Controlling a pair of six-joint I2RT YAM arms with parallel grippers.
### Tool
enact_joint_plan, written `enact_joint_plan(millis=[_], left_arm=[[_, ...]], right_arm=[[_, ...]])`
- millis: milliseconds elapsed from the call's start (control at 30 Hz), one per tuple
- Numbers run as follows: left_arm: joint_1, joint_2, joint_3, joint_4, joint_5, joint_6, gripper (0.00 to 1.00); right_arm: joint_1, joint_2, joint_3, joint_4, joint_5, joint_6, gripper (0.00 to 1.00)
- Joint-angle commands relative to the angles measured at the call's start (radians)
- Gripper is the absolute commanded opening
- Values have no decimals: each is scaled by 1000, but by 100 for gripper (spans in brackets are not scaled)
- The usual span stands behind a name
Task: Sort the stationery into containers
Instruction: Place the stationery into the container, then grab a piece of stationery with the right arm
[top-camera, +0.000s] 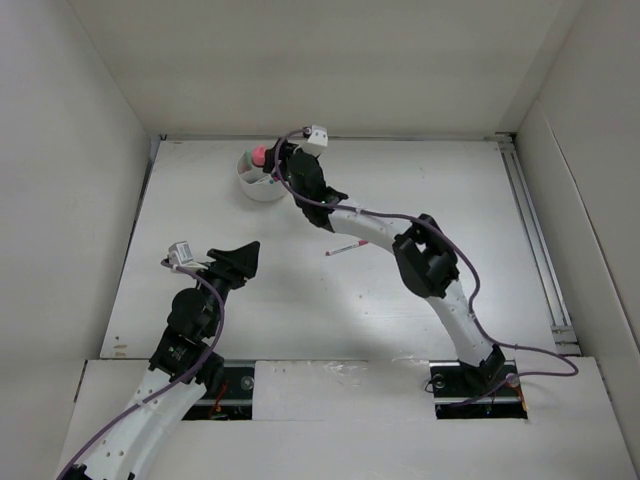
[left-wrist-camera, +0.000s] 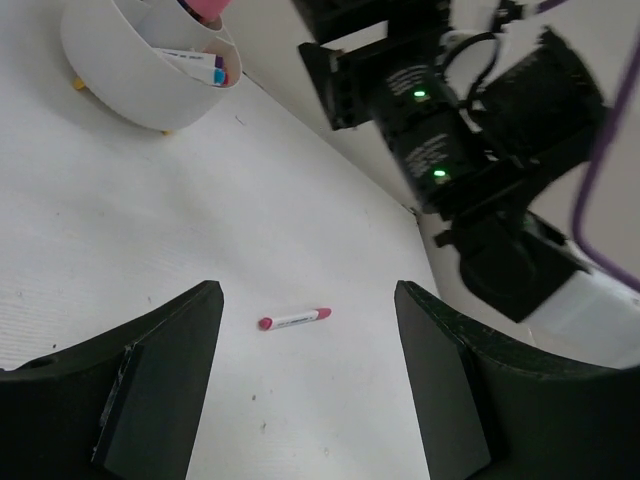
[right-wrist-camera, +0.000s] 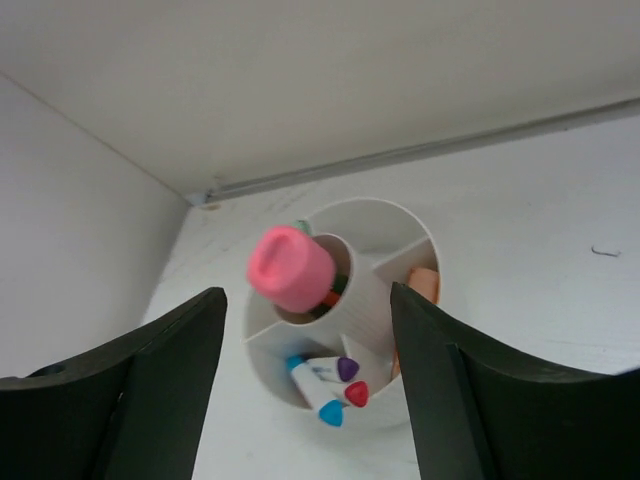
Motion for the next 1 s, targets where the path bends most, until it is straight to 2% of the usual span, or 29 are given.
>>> enact_joint_plan(millis=[0, 200, 267, 300, 333, 400, 600, 700, 733, 767, 967], left_arm=[[2, 9, 6, 47, 8, -5, 67], [2, 18, 6, 68, 42, -5, 67], [2, 18, -3, 79, 54, -5, 67], [2, 29, -3, 79, 74, -5, 67], [2, 29, -3, 89, 85, -5, 65], [2, 47, -12, 126, 96, 6, 64], [2, 112, -22, 183, 175, 6, 63], [2, 150, -22, 218, 186, 6, 63], [2, 150, -22, 218, 197, 6, 61], [2, 162, -9, 218, 197, 6, 61], [2, 123, -9, 176, 168, 24, 60]], right_arm=[[9, -176, -88, 93, -29, -6, 73], [9, -421, -325, 73, -29, 3, 76], [9, -527, -445, 15, -6, 15, 69], [9, -561, -484, -16, 3, 32, 46], [9, -595, -526, -51, 3, 49, 27], [-3, -682, -645, -173, 3, 113, 0], [-75, -808, -883, -468, 3, 297, 0], [-107, -793, -893, -583, -11, 374, 25], [-107, -761, -893, -594, -23, 374, 43], [-107, -738, -881, -608, -34, 374, 46], [-107, -614, -806, -651, -106, 414, 56]])
